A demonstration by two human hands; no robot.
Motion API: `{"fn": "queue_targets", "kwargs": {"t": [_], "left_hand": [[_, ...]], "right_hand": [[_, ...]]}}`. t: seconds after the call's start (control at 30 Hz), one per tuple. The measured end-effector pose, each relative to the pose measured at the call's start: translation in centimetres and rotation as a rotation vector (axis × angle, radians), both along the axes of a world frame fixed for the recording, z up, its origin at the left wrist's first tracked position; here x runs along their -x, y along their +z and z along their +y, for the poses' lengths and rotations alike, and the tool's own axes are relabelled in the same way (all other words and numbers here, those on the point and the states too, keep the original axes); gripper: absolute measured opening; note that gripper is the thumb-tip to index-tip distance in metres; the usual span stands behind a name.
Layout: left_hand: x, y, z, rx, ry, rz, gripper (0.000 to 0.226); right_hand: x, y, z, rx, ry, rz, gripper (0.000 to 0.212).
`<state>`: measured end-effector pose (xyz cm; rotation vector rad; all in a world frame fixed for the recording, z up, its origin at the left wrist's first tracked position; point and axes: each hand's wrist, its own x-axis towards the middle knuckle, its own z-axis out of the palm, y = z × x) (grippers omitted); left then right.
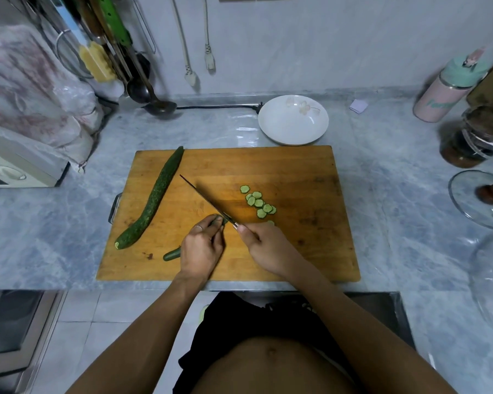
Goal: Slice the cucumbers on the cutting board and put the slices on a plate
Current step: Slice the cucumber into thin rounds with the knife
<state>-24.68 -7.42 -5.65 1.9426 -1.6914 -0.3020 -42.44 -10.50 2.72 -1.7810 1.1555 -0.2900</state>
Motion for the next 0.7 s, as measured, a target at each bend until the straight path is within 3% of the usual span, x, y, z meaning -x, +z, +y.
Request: {"fn": "queue_targets", "kwargs": {"t": [0.2,0.7], "left_hand": [[-0.2,-0.1,0.4,0.009,-0.012,0.008,0.026],[-0.3,-0.1,0.2,0.019,-0.016,0.064,0.031]], "right_hand": [[1.7,0.7,0.0,-0.090,-0.061,-0.033,0.048],[2.0,2.2,1.2,-0.042,0.022,-0.016,0.046]]}}
